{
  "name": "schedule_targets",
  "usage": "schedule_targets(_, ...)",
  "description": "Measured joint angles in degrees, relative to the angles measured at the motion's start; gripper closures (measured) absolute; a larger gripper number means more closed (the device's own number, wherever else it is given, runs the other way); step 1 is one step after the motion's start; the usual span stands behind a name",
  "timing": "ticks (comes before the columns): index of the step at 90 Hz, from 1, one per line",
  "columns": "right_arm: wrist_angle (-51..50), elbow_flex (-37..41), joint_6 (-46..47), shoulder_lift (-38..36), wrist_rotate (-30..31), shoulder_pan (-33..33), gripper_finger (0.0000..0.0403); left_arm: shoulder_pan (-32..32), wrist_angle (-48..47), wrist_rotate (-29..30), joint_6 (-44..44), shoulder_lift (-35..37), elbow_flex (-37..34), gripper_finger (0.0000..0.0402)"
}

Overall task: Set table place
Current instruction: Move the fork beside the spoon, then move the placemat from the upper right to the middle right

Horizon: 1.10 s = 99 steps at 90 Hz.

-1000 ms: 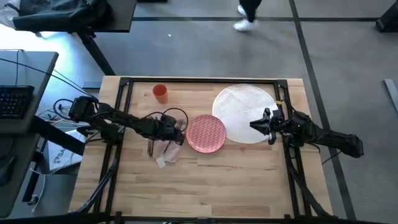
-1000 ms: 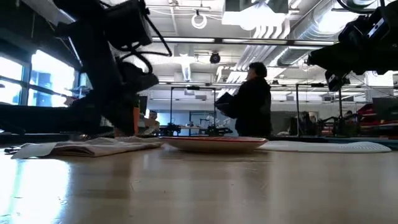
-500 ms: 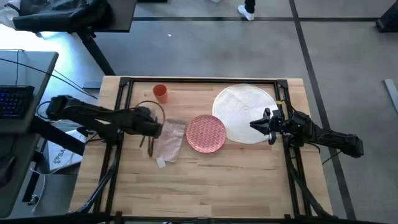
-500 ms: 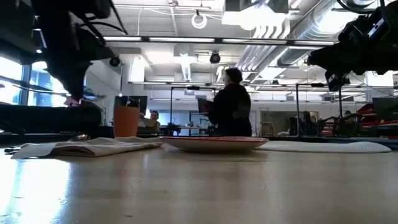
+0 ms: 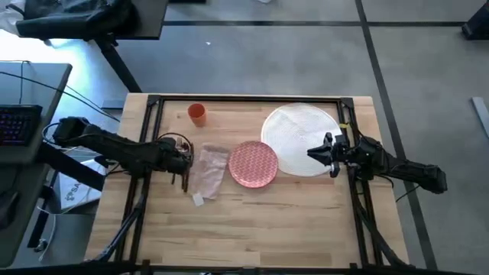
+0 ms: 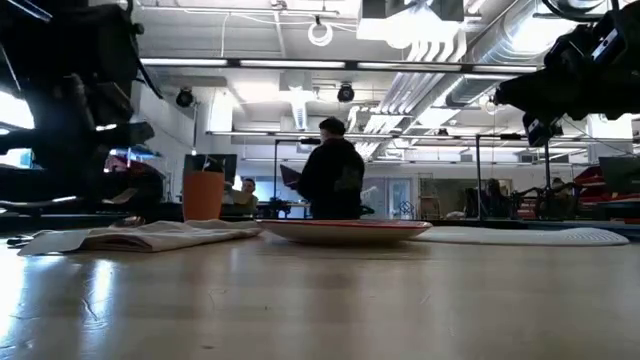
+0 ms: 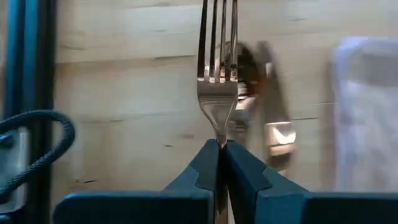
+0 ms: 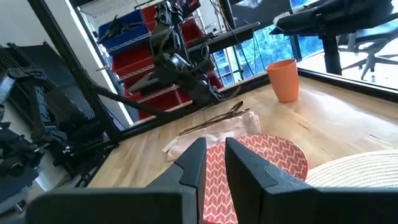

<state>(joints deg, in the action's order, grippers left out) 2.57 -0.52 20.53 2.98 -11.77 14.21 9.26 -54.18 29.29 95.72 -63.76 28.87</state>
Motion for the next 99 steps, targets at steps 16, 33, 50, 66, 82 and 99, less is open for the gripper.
schedule_targets(16, 0.04, -0.02, 0.0, 0.0, -0.01, -0.02, 0.0365, -0.77, 4.71, -0.68, 0.36, 0.0, -3.65, 0.0401)
schedule_targets(33, 0.02, 0.0, 0.0, 0.02, -0.02, -0.02, 0.0365, -0.77, 8.09, -0.68, 1.92, 0.03, -6.63, 0.0401)
schedule_targets(50, 0.03, -0.02, 0.01, 0.02, -0.02, -0.02, 0.0365, -0.77, 7.85, -0.75, 3.24, 0.01, -6.96, 0.0386)
schedule_targets(66, 0.02, 0.0, 0.0, 0.0, -0.02, -0.02, 0.0365, -0.77, 7.33, -1.8, 3.19, 0.01, -6.96, 0.0345)
schedule_targets(82, 0.02, -0.02, 0.0, 0.0, -0.02, 0.0, 0.0365, -0.77, 5.89, -2.94, 2.29, 0.54, -6.16, 0.0291)
schedule_targets(99, 0.04, 0.0, 0.0, -0.02, 0.0, 0.0, 0.0365, -0.62, 3.1, -3.39, -2.45, 2.21, -0.96, 0.0255)
